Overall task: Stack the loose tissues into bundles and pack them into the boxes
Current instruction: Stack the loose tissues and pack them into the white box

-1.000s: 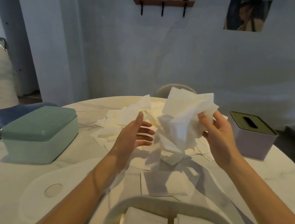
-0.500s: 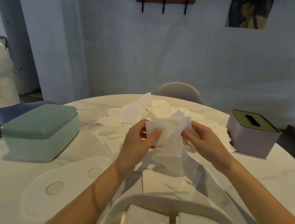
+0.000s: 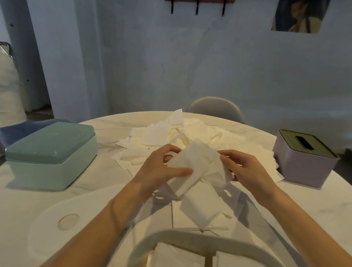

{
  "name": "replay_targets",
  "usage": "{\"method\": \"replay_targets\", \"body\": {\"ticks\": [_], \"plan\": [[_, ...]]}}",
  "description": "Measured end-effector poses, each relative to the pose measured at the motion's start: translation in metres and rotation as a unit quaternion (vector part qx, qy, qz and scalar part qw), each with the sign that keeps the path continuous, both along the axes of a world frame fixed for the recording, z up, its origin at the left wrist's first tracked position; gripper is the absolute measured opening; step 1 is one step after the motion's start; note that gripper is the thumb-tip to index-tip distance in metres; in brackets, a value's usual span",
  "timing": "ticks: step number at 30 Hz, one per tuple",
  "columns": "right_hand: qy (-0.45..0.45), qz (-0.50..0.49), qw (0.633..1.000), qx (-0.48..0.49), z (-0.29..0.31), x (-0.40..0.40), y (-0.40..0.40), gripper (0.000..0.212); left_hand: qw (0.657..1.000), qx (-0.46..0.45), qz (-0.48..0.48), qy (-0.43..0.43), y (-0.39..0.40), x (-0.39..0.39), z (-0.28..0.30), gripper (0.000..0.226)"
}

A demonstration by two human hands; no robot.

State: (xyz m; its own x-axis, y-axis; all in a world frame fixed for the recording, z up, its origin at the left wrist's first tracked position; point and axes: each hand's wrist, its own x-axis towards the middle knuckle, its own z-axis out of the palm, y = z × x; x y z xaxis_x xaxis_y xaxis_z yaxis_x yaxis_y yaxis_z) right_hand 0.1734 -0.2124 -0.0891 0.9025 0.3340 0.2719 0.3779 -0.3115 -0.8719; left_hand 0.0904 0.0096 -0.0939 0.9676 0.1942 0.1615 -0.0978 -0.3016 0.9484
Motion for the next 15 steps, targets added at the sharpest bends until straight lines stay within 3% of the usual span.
{"method": "replay_targets", "body": {"ticks": [4,7,9,12,15], "plan": [[0.029,0.043,0.998,-0.026,-0.0019,-0.0017,0.0025,0.029,0.999,0.033,-0.003,-0.016,-0.0026,-0.0023,0.0004,0.027],[-0.005,0.029,0.997,-0.068,-0.0051,-0.0015,0.0025,0.022,1.000,0.016,0.011,-0.017,-0.0013,0.0000,0.0011,0.029],[-0.016,0.006,0.999,-0.051,-0.0073,0.0003,0.0014,0.013,0.998,-0.061,-0.024,0.010,-0.0003,0.0008,0.0025,0.031],[-0.033,-0.025,0.999,-0.024,-0.0077,0.0048,-0.0015,0.020,0.966,-0.221,-0.131,0.025,-0.0031,-0.0012,0.0061,0.035],[-0.024,-0.071,0.996,0.043,-0.0008,0.0020,-0.0012,0.024,0.952,-0.268,-0.147,0.024,-0.0056,-0.0005,0.0067,0.032]]}}
